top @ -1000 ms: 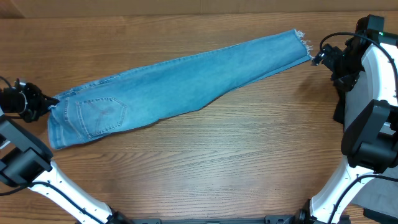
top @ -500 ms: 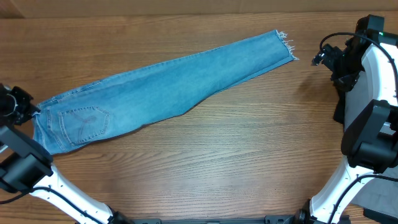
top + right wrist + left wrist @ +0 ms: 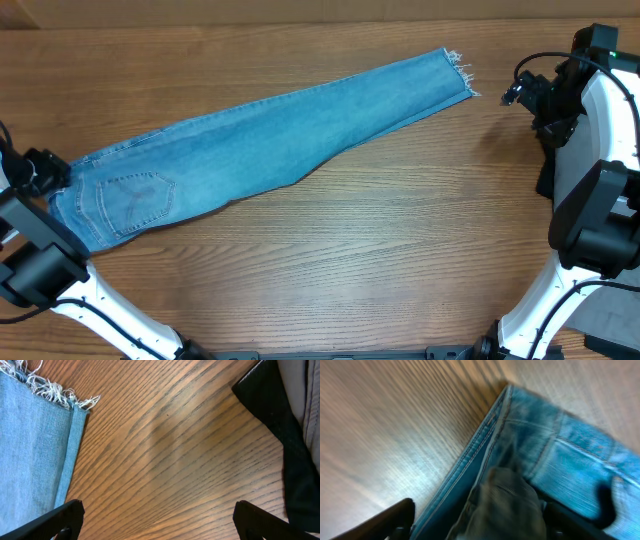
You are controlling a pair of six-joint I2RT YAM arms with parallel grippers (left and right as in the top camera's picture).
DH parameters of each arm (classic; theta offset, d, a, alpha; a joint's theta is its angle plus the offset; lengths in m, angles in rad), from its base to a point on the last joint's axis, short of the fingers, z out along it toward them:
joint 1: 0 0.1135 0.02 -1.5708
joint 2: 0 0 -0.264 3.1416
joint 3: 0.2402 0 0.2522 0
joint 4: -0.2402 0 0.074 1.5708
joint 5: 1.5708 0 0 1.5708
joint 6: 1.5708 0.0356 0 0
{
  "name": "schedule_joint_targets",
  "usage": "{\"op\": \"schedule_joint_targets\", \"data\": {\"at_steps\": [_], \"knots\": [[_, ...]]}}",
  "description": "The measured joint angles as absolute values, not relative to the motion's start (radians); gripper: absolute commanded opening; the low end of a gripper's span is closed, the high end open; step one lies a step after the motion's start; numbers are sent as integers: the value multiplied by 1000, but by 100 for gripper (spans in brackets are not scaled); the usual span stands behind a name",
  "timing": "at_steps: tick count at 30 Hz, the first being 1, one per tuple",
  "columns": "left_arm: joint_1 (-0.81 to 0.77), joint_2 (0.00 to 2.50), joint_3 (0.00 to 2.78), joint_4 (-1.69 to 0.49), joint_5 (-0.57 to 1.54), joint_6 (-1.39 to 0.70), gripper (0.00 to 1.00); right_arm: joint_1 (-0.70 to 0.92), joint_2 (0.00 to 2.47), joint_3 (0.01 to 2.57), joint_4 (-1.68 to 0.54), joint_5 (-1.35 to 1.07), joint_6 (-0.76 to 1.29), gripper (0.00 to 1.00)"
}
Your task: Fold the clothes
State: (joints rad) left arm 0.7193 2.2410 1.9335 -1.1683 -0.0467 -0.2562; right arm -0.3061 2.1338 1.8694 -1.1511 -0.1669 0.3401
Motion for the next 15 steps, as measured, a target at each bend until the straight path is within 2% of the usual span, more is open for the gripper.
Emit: {"op": "schedule_joint_targets", "data": {"at_steps": [3, 5, 6, 7, 9, 15], "knots": [[680, 2166, 1991, -1172, -75, -260, 96, -306, 2134, 1869, -1151, -168, 340, 100], [644, 2098, 2014, -1169, -81, -261, 93, -306, 2134, 1869, -1151, -168, 340, 100], [616, 2050, 2027, -1171, -83, -264, 78, -306, 2134, 1869, -1150, -167, 340, 100], [596, 2014, 2037, -1175, -83, -265, 49, -306, 2134, 1869, -1151, -167, 340, 100], [542, 1937, 2062, -1221, -67, -278, 4, -306, 2134, 1869, -1150, -167, 340, 100], [461, 1907, 2029, -1378, -39, -282, 4, -306, 2134, 1869, -1151, -168, 340, 100]]}}
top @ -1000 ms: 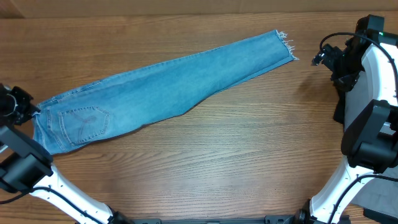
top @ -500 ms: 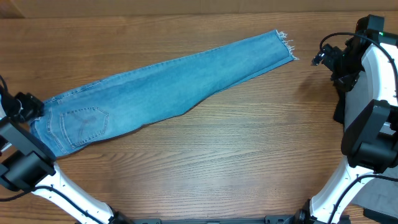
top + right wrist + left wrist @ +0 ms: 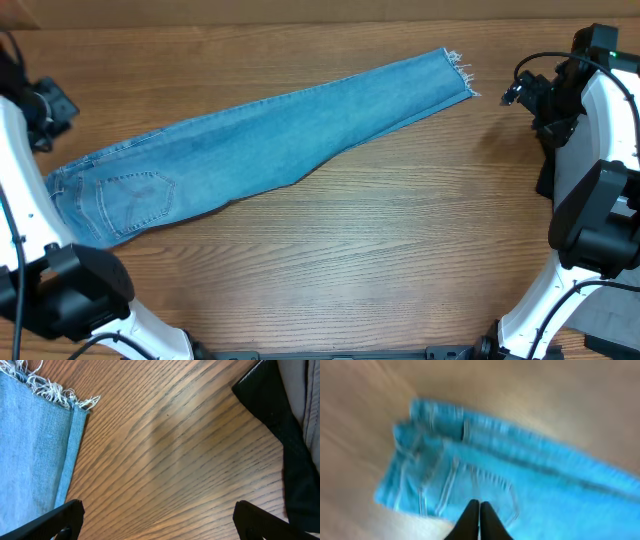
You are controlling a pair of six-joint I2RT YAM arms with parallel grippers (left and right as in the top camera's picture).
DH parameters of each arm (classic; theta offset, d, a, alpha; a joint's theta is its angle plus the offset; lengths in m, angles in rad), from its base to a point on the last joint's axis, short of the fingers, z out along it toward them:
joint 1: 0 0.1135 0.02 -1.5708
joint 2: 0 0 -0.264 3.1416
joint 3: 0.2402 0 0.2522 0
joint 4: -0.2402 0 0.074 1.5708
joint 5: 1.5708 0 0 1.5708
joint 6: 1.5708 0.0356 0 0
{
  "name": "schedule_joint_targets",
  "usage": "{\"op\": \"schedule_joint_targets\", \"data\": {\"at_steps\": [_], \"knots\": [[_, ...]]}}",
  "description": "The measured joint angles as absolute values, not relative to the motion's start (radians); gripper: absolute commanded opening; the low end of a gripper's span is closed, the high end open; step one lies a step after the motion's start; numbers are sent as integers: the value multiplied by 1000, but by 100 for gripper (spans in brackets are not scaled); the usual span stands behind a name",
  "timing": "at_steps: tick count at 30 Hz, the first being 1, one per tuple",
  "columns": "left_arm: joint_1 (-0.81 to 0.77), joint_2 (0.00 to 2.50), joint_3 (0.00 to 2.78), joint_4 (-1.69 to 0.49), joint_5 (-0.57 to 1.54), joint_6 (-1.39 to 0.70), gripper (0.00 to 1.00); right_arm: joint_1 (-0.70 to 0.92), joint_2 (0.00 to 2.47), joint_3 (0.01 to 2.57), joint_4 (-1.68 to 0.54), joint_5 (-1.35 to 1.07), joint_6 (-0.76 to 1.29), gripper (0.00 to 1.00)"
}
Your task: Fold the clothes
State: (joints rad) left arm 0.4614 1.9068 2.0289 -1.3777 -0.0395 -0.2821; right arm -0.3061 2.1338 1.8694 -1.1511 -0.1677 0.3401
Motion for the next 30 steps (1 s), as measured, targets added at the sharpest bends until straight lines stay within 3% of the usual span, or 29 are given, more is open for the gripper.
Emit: {"op": "schedule_joint_targets", "data": {"at_steps": [7, 14, 20, 30], "knots": [[476, 1974, 1825, -1389, -43, -282, 4, -306, 2134, 1869, -1151, -167, 340, 100], [525, 1974, 1628, -1233, -52, -282, 4, -306, 2134, 1869, -1151, -167, 340, 100], [554, 1974, 1513, -1049, -115, -286, 14, -306, 2134, 1869, -1151, -167, 340, 100], [565, 1974, 1322, -778, -147, -290, 22, -306, 2134, 1869, -1151, -168, 340, 100]]}}
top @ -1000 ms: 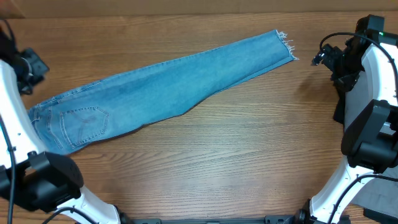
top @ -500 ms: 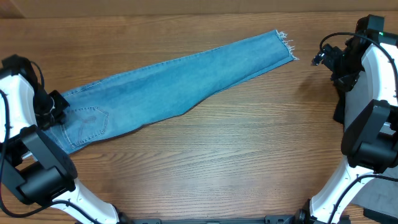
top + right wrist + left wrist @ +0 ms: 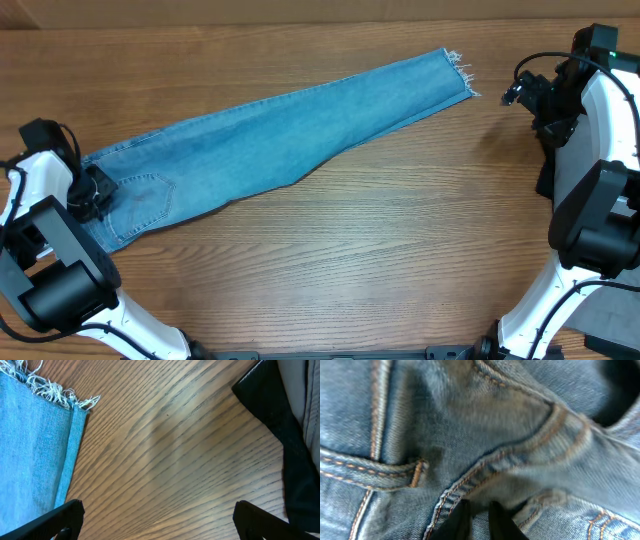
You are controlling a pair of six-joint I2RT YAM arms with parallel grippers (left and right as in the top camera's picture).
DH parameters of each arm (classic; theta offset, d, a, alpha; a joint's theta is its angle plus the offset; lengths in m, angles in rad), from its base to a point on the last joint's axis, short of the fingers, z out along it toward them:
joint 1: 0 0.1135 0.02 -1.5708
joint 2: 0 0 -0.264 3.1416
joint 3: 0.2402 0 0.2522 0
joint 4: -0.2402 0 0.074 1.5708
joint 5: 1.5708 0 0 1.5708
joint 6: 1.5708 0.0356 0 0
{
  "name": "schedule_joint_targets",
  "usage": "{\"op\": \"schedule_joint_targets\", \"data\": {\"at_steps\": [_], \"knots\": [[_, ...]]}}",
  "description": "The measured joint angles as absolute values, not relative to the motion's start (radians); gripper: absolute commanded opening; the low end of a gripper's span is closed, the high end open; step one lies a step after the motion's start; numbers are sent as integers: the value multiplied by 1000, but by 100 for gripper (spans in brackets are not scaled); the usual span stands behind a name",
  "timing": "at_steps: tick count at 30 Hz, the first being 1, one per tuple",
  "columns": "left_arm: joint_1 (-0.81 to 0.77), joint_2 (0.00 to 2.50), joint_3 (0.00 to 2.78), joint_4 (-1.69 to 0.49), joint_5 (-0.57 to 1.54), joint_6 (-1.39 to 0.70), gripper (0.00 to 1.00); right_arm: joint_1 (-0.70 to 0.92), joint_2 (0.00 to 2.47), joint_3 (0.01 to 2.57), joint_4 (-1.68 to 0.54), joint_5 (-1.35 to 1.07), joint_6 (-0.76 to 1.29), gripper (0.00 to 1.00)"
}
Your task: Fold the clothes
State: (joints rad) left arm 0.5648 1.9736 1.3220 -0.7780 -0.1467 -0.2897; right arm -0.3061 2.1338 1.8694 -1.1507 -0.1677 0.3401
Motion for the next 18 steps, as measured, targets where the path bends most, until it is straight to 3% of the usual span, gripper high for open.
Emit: {"op": "schedule_joint_targets", "data": {"at_steps": [2, 4, 9, 13, 18], "knots": [[564, 1974, 1303, -753, -148, -290, 20, -306, 2134, 1869, -1151, -167, 340, 100], [564, 1975, 1296, -744, -151, -290, 4, -306, 2134, 1869, -1151, -167, 340, 100], [564, 1980, 1308, -783, -149, -286, 4, -306, 2134, 1869, -1150, -168, 340, 100], [557, 1980, 1400, -934, -134, -286, 4, -306, 2134, 1869, -1150, -167, 340, 100], [521, 1939, 1574, -1018, -120, -286, 11, -306, 2134, 1869, -1150, -167, 340, 100]]}}
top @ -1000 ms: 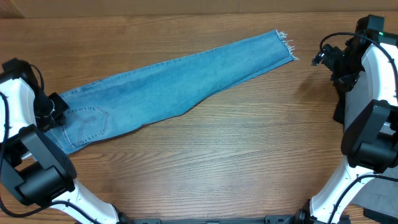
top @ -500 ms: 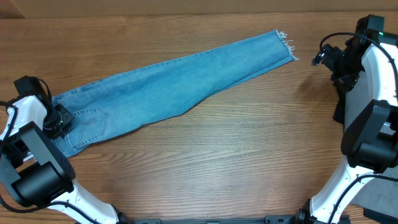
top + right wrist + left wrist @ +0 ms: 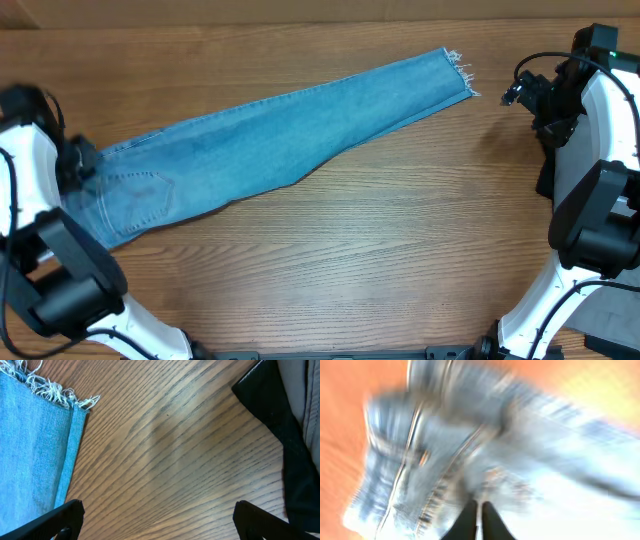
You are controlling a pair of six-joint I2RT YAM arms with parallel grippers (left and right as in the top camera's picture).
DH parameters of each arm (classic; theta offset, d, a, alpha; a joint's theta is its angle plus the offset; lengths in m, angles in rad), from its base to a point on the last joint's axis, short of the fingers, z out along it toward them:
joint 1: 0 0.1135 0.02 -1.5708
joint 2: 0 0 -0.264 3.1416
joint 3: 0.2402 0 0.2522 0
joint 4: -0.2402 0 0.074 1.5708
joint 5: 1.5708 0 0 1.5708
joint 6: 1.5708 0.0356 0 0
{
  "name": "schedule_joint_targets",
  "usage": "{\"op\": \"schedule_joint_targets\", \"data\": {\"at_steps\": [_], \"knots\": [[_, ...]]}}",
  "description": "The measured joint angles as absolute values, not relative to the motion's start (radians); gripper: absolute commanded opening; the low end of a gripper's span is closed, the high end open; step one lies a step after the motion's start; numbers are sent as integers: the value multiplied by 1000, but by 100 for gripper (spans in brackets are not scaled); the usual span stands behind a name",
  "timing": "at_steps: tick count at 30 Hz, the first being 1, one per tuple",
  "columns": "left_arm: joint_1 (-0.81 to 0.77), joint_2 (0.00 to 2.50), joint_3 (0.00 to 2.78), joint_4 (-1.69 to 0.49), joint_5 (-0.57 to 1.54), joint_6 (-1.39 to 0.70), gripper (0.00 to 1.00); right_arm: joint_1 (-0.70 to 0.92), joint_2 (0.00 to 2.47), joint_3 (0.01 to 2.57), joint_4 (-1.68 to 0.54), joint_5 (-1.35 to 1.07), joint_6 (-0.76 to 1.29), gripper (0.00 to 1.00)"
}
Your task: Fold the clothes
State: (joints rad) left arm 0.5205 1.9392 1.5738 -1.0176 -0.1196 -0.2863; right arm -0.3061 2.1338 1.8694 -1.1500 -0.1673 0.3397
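A pair of blue jeans (image 3: 270, 135) lies flat and slanted across the table, waist and back pocket at the lower left, frayed hem (image 3: 458, 72) at the upper right. My left gripper (image 3: 78, 160) hovers at the waist end. The left wrist view is badly blurred, but its fingers (image 3: 477, 515) stand pressed together above the waistband (image 3: 420, 460) with no cloth seen between them. My right gripper (image 3: 522, 95) is open over bare wood, just right of the frayed hem (image 3: 50, 390). Nothing lies between its fingers (image 3: 157, 520).
The wooden table (image 3: 380, 250) runs wide in front of the jeans. The right arm's black base (image 3: 280, 435) stands beside the right gripper. The left arm's white links (image 3: 25, 200) curve along the table's left edge.
My left gripper was low on the denim at the back pocket with its fingers a little apart. It is now higher and further back at the waist's edge, fingers together. The right arm has not moved.
My left gripper was first open at the waistband's edge. Then it was shut and raised at the far left. Then it was down on the denim by the pocket, and now it is up again, shut. The jeans' waist edge sits slightly further right. The right gripper stayed open.
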Motion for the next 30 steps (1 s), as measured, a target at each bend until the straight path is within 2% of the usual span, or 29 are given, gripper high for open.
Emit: {"op": "schedule_joint_targets", "data": {"at_steps": [6, 9, 15, 18, 23, 30], "knots": [[416, 1860, 1668, -1031, -77, -286, 8, -306, 2134, 1869, -1151, -167, 340, 100], [363, 1888, 1667, -1044, -64, -286, 12, -306, 2134, 1869, -1151, -167, 340, 100], [290, 2003, 1665, -1071, -55, -286, 11, -306, 2134, 1869, -1151, -167, 340, 100], [276, 2078, 1662, -1077, -52, -286, 4, -306, 2134, 1869, -1151, -167, 340, 100], [276, 2201, 1660, -1034, -87, -286, 4, -306, 2134, 1869, -1151, -167, 340, 100], [276, 2210, 1664, -962, -169, -308, 4, -306, 2134, 1869, -1150, -167, 340, 100]]}}
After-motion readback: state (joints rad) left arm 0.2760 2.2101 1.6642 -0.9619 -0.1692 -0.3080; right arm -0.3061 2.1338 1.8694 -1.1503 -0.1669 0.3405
